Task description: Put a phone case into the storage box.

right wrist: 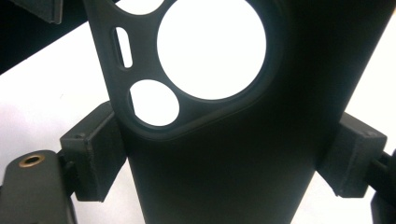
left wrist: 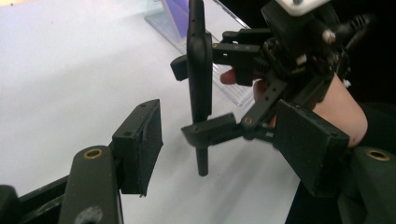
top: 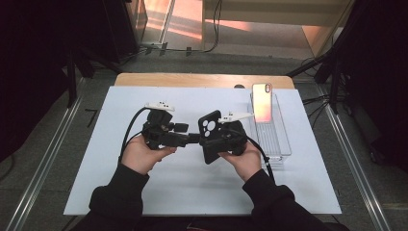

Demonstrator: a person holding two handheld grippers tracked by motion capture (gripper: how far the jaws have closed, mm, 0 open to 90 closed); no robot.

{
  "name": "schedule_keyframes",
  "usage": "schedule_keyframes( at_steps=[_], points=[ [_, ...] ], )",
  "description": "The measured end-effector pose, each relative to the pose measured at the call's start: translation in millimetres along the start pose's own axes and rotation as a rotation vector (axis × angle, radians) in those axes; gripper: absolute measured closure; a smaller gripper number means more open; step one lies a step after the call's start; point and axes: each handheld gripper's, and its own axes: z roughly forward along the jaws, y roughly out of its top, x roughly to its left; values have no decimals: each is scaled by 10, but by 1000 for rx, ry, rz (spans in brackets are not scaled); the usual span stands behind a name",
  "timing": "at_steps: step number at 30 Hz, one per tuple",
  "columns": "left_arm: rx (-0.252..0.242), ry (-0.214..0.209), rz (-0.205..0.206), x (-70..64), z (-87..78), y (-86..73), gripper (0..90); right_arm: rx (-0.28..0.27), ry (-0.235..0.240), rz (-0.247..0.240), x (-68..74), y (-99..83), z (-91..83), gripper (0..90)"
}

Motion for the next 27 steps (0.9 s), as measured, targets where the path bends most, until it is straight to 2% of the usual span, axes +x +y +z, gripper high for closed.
schedule_keyframes(
  at_steps=[3,5,7,12,15,20,23,25,27],
  points=[
    [0,-15,8,43,0,-60,326,2,18,5,-38,0,-23,125],
    [24,-27,1,81,6,-101,326,2,23,-7,-50,4,-38,125],
    [38,-30,19,120,19,-152,327,2,30,-15,-63,14,-64,125],
    [17,-53,23,228,52,-272,326,-2,56,-17,-115,39,-130,124],
    [15,-59,30,237,79,-345,326,0,70,-23,-142,49,-162,124],
    [20,-22,77,227,107,-484,326,0,83,-37,-172,74,-217,124],
    [32,-16,72,245,121,-568,293,-1,92,-39,-186,96,-256,124],
    [36,-23,62,257,124,-624,293,-2,95,-45,-198,112,-283,125],
    [35,-12,62,261,122,-681,293,-2,101,-53,-214,126,-308,125]
  ],
)
